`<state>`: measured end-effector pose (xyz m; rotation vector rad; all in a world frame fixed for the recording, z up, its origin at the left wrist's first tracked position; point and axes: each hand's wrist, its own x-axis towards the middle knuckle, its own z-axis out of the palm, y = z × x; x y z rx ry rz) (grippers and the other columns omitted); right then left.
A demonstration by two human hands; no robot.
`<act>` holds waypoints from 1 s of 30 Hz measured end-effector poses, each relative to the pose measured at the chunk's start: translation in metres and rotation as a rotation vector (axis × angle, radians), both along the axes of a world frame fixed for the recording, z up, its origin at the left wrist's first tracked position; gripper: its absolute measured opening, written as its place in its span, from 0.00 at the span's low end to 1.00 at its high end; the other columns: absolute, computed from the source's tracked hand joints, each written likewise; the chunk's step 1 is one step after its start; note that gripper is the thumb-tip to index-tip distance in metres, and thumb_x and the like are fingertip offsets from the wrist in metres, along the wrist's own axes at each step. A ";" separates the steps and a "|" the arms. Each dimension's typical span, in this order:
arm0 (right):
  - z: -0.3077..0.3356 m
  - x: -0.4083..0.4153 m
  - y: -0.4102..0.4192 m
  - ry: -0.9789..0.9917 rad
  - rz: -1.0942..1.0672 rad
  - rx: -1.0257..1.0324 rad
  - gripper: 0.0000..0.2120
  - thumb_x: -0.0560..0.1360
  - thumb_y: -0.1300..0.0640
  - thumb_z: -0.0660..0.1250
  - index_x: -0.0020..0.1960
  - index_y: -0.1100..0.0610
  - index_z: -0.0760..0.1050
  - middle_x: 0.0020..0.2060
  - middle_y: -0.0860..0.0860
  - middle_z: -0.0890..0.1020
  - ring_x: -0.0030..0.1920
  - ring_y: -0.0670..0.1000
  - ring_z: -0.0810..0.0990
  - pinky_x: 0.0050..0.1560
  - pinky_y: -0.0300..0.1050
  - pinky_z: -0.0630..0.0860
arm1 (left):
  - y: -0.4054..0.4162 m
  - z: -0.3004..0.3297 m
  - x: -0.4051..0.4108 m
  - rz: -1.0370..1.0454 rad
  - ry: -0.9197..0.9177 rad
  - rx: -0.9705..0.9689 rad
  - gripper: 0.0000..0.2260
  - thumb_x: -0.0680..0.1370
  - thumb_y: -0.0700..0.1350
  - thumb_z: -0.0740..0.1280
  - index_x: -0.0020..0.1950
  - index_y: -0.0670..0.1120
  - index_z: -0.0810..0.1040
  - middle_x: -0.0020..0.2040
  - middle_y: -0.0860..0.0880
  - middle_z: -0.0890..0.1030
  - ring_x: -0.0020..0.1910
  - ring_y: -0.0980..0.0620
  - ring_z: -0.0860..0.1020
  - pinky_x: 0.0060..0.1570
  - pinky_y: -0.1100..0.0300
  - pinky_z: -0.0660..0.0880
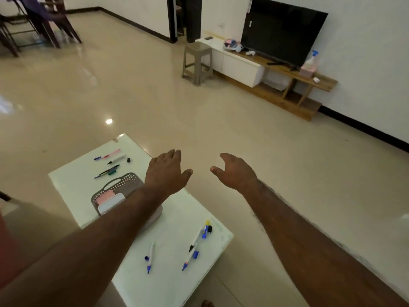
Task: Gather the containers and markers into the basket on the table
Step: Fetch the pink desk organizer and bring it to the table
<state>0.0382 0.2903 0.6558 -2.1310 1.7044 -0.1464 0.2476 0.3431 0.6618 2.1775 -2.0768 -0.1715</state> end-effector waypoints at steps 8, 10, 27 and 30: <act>0.026 -0.021 -0.005 0.042 -0.006 -0.062 0.32 0.78 0.38 0.60 0.76 0.53 0.60 0.77 0.53 0.63 0.75 0.56 0.63 0.70 0.55 0.67 | -0.012 0.004 -0.013 -0.011 -0.012 -0.039 0.33 0.78 0.63 0.59 0.77 0.44 0.60 0.77 0.43 0.64 0.75 0.43 0.64 0.72 0.46 0.61; 0.031 -0.031 -0.007 0.051 -0.025 -0.065 0.32 0.78 0.38 0.60 0.77 0.52 0.59 0.78 0.52 0.61 0.75 0.56 0.62 0.70 0.56 0.67 | -0.016 0.005 -0.023 -0.023 -0.008 -0.031 0.34 0.78 0.64 0.59 0.77 0.45 0.60 0.77 0.43 0.63 0.76 0.43 0.63 0.72 0.46 0.60; 0.003 -0.202 -0.203 0.155 0.046 0.017 0.34 0.79 0.37 0.59 0.78 0.53 0.58 0.79 0.52 0.59 0.77 0.56 0.60 0.72 0.55 0.64 | -0.215 -0.034 -0.208 -0.029 0.004 0.113 0.35 0.78 0.64 0.59 0.78 0.45 0.58 0.78 0.43 0.61 0.76 0.43 0.62 0.73 0.45 0.60; -0.001 -0.231 -0.243 0.175 0.111 0.044 0.34 0.79 0.38 0.59 0.78 0.54 0.57 0.79 0.53 0.58 0.77 0.56 0.59 0.72 0.54 0.63 | -0.250 -0.039 -0.241 0.015 0.024 0.114 0.35 0.78 0.64 0.58 0.78 0.45 0.57 0.78 0.44 0.61 0.76 0.43 0.62 0.74 0.46 0.59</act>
